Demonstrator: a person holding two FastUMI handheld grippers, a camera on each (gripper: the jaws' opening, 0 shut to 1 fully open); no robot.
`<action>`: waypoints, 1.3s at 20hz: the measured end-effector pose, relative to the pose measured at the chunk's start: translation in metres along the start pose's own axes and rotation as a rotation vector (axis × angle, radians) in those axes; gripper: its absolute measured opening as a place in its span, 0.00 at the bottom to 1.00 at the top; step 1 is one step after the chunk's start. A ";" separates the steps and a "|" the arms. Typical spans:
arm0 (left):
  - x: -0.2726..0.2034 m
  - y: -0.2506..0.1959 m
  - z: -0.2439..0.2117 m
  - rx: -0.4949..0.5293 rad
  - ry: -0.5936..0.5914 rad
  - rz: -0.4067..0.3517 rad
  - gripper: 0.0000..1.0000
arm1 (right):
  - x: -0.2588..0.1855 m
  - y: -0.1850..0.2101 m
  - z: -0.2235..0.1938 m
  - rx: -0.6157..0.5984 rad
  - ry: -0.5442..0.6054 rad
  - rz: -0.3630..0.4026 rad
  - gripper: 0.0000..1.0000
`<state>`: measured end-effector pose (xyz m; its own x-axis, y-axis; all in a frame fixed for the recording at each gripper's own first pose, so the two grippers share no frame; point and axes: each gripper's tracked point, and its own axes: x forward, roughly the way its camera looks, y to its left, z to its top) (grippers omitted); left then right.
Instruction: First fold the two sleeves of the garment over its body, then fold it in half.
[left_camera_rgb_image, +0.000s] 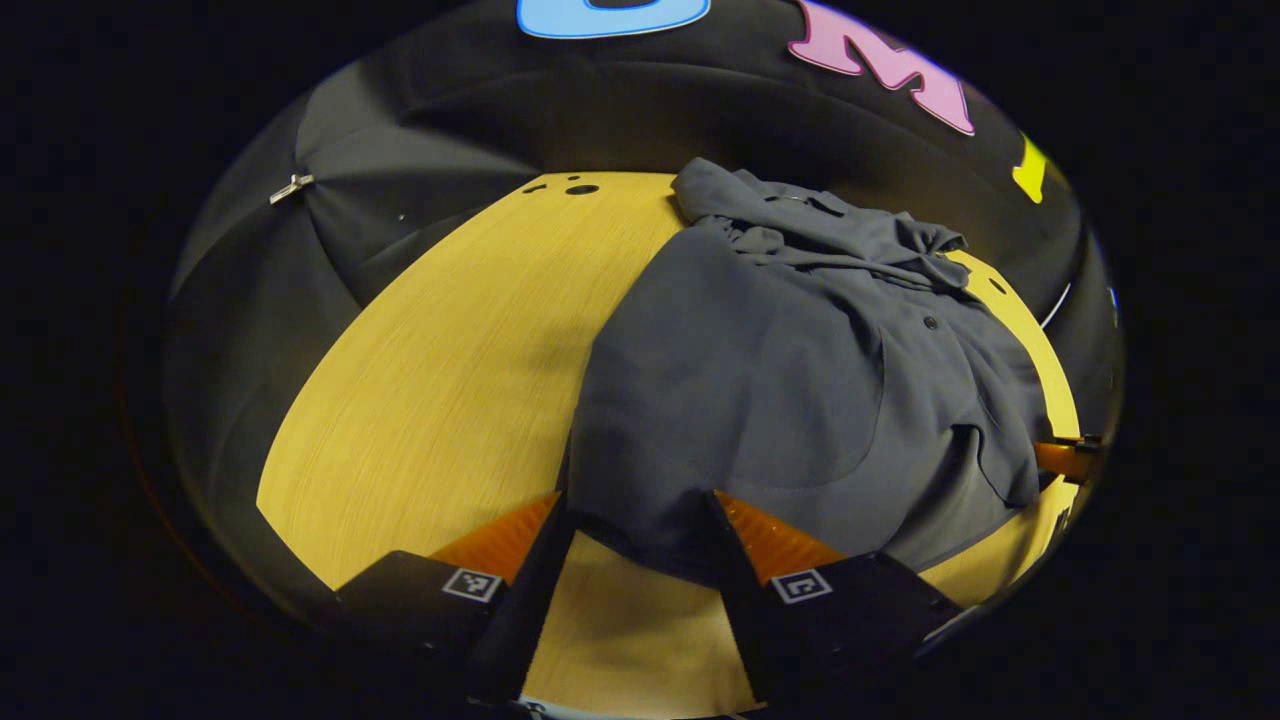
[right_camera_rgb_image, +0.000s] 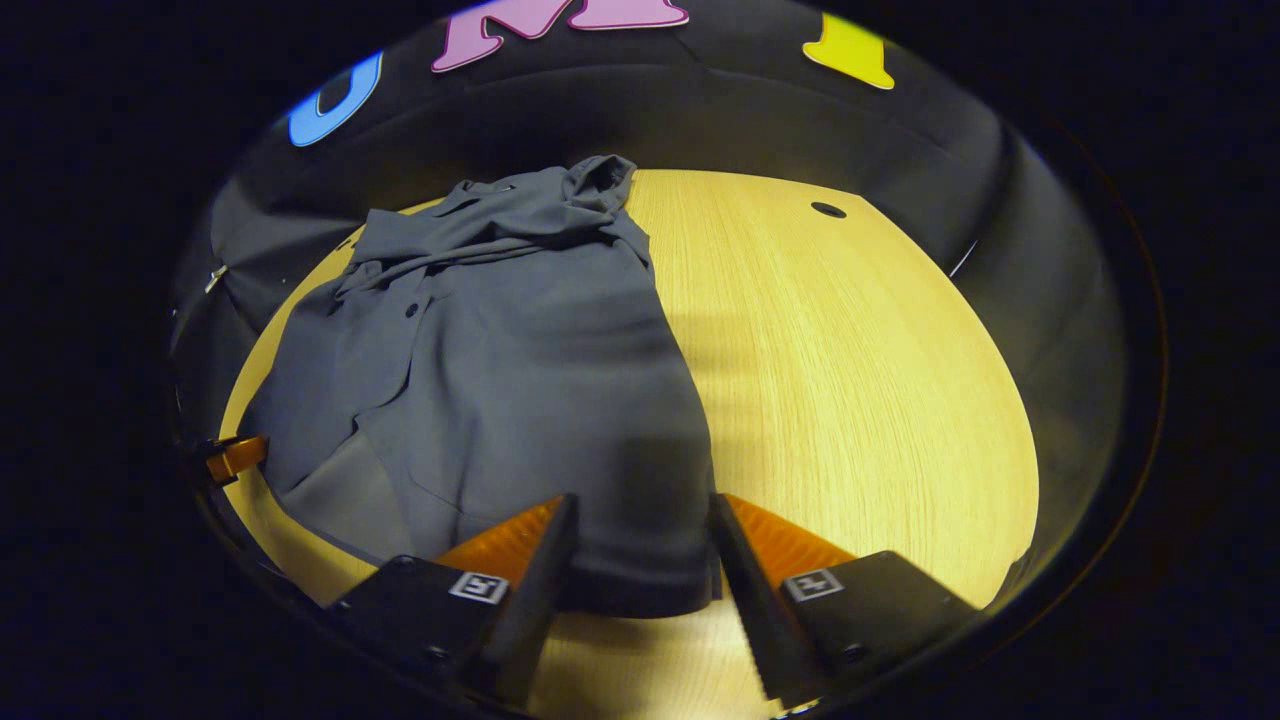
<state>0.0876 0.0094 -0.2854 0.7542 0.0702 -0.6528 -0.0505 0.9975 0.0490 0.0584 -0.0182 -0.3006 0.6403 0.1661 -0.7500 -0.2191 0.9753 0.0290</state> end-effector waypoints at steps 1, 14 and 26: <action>0.000 -0.004 0.002 0.007 -0.005 -0.011 0.74 | 0.002 0.004 0.002 -0.004 0.000 0.003 0.68; -0.009 -0.031 0.014 -0.093 -0.077 -0.039 0.05 | -0.002 0.020 0.005 0.038 0.039 0.095 0.05; -0.043 -0.041 0.113 -0.166 -0.237 -0.115 0.05 | -0.017 0.047 0.098 0.048 -0.111 0.146 0.06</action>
<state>0.1312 -0.0345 -0.1738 0.8917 -0.0266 -0.4518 -0.0476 0.9872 -0.1522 0.1093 0.0396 -0.2218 0.6817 0.3193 -0.6583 -0.2825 0.9449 0.1657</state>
